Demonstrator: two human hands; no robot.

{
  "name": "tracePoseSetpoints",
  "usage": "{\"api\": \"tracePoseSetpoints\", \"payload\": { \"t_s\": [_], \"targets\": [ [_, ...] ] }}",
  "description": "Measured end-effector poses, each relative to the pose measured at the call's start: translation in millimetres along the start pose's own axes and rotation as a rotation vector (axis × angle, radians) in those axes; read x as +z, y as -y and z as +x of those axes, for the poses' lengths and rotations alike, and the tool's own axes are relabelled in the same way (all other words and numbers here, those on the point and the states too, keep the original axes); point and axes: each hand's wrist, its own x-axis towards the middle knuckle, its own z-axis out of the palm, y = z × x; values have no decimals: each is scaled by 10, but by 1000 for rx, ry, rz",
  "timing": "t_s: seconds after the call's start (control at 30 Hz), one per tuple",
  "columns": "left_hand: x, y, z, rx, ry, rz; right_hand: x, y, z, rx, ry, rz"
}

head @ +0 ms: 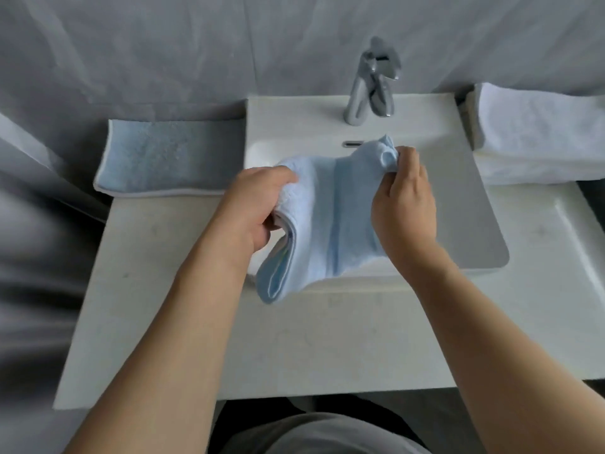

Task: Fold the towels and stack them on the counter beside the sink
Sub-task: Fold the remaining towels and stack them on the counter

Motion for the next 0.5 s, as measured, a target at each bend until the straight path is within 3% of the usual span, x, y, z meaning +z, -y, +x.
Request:
{"api": "tracePoseSetpoints", "payload": {
  "t_s": [0.2, 0.37, 0.5],
  "targets": [
    [931, 40, -77, 7, 144, 143, -501, -628, 250, 59, -5, -108],
    [1742, -70, 99, 141, 224, 322, -967, -1195, 644, 128, -76, -142],
    [2465, -91, 317, 342, 157, 519, -1367, -1721, 1139, 145, -107, -181]
  ]
}}
